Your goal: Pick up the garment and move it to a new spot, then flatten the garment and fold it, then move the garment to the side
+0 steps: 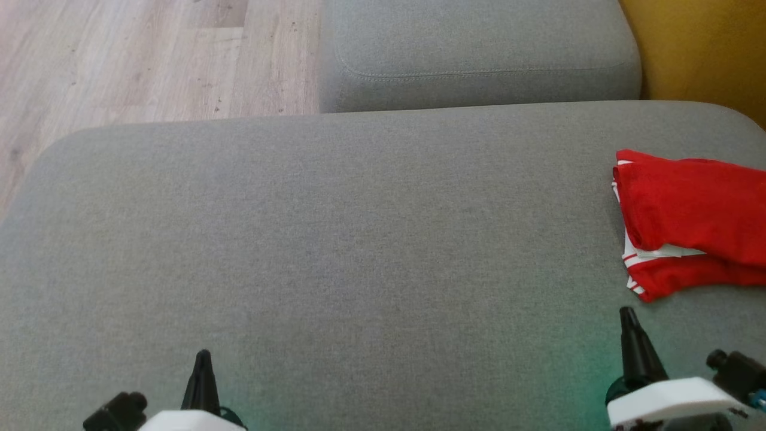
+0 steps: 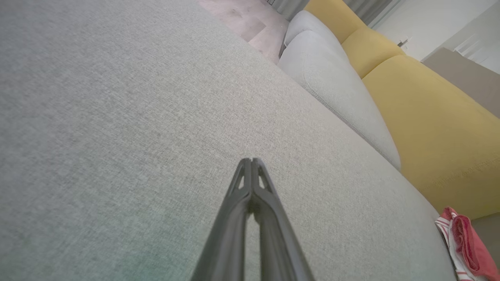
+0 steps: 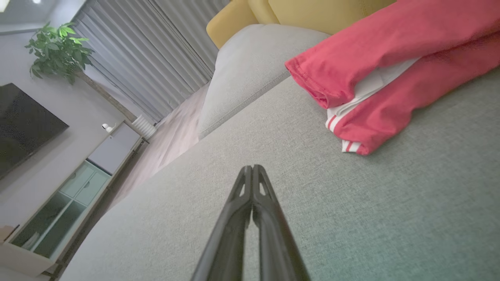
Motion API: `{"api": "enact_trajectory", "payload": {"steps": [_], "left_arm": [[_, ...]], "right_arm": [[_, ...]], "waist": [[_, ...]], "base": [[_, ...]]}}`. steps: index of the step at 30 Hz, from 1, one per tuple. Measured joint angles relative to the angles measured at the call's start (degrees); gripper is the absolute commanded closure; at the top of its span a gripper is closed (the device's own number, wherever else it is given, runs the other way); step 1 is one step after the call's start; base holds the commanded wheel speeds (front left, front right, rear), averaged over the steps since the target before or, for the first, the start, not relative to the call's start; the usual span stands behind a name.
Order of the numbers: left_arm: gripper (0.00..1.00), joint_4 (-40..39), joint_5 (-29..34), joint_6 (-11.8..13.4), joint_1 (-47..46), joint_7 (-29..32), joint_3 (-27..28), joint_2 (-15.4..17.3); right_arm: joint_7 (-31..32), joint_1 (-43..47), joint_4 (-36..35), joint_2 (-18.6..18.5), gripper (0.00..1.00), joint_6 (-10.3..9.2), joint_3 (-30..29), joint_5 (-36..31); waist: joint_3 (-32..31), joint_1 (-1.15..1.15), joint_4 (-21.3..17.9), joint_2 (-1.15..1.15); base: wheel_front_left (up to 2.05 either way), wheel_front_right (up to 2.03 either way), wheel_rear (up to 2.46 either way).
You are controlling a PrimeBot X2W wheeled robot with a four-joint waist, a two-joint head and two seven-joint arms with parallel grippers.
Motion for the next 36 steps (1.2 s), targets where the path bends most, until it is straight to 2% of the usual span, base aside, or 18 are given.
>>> {"api": "enact_trajectory", "payload": {"steps": [36], "left_arm": [[1.00, 1.0, -16.5, -6.0, -3.3, 5.8, 9.4, -3.5]], "right_arm": [[3.4, -4.3, 1.7, -0.3, 1.00, 0.00, -2.4, 25.0]], "waist": [[0.7, 0.00, -0.8, 0.00]], "base": [[0.00, 0.00, 0.00]]}}
